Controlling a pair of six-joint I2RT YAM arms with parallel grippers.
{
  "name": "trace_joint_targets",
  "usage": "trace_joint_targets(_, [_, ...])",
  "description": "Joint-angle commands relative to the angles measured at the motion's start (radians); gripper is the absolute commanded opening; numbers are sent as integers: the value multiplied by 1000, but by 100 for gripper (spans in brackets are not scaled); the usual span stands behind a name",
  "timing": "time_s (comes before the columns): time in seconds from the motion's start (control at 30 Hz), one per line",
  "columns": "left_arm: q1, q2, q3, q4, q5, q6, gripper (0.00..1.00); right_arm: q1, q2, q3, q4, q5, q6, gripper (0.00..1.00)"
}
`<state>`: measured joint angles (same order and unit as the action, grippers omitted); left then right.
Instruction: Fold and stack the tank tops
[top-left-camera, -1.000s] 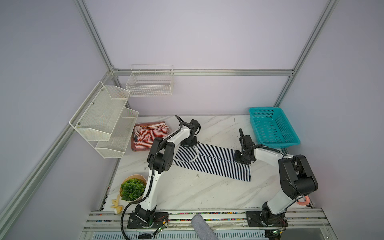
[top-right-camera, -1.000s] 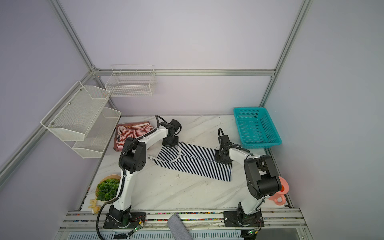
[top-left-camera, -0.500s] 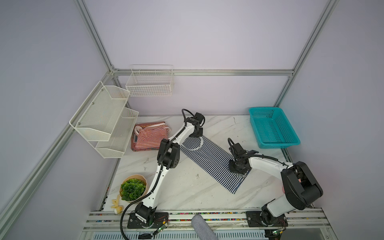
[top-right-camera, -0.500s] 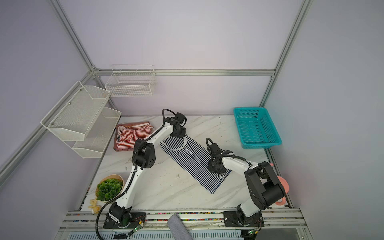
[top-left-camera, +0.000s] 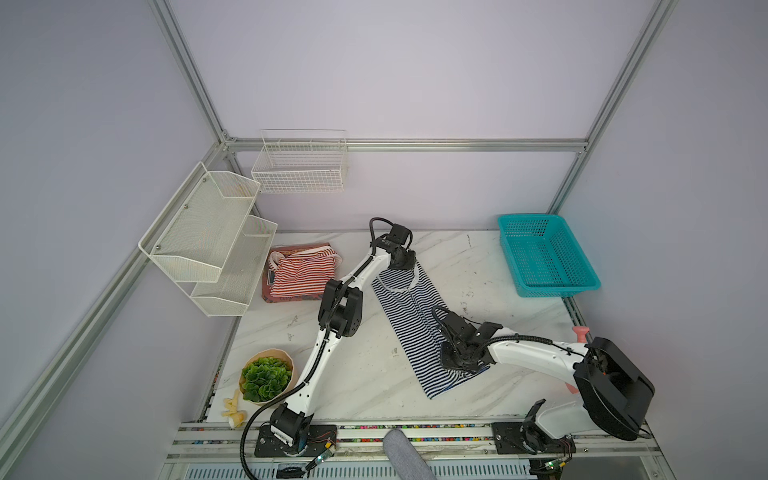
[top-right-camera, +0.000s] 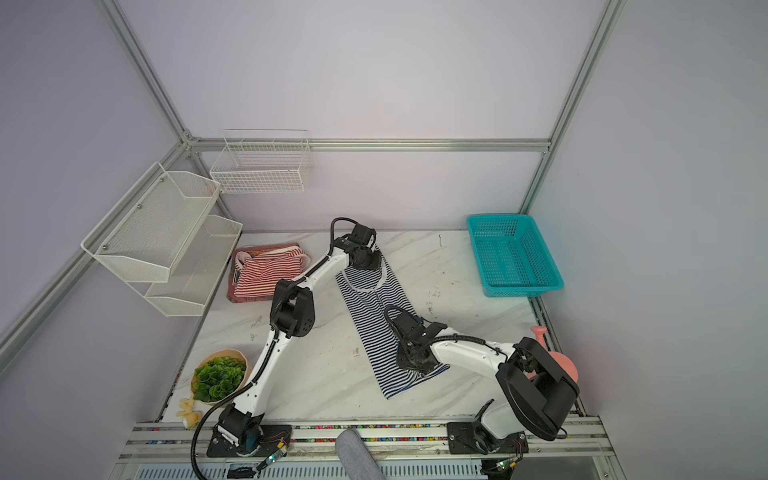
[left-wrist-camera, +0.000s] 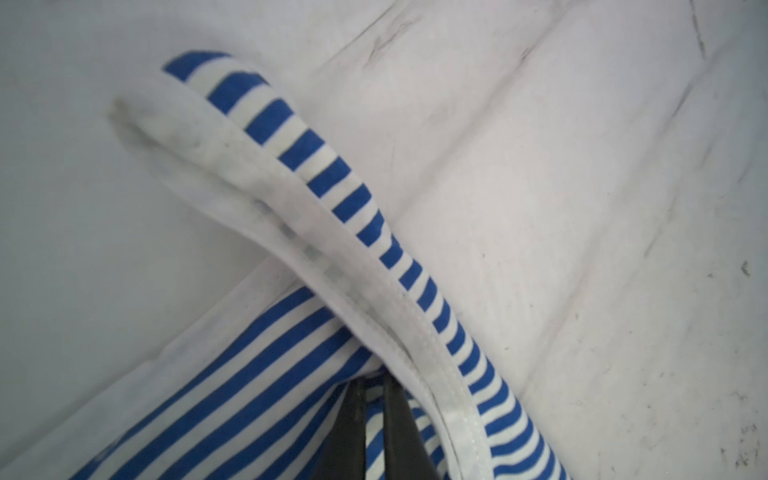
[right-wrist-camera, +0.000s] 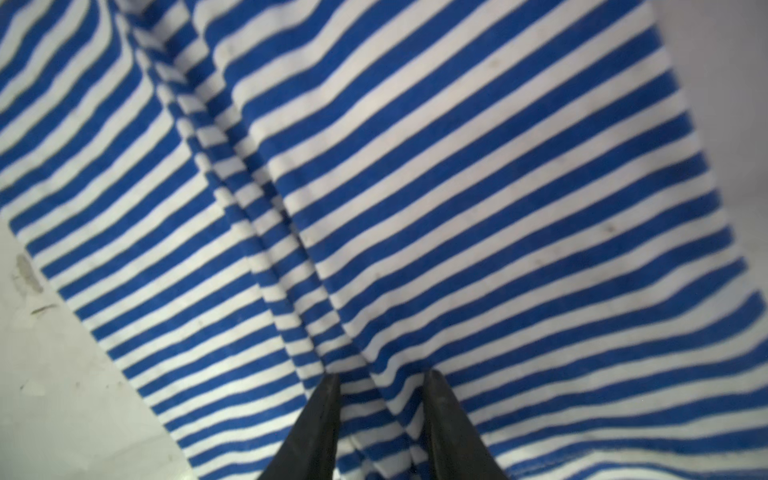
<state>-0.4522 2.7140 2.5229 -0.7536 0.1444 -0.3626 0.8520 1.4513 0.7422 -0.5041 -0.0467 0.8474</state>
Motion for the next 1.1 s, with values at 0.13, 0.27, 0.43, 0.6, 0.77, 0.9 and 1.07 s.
trace_joint_targets(0.13, [-6, 70, 50, 93, 76, 11, 12, 134, 37, 6, 36, -59, 191, 39])
trace_joint_targets(0.27, [-15, 75, 50, 133, 96, 16, 12, 192, 97, 51, 60, -59, 216, 41])
trace_joint_targets(0.43, [-30, 72, 51, 152, 97, 50, 15, 240, 176, 115, 70, -62, 217, 43])
trace_joint_targets(0.6, [-37, 12, 14, 149, 84, 71, 24, 251, 208, 172, 25, -29, 206, 45])
trace_joint_targets(0.77, [-38, -86, -31, 151, 61, 81, 38, 251, 187, 248, -8, 16, 170, 51])
trace_joint_targets(0.9, [-42, -156, -40, 151, 64, 73, 45, 253, 161, 285, 27, 21, 139, 53])
trace_joint_targets(1.07, [-45, -272, -111, 150, 42, 77, 50, 253, 99, 333, -47, 66, 112, 56])
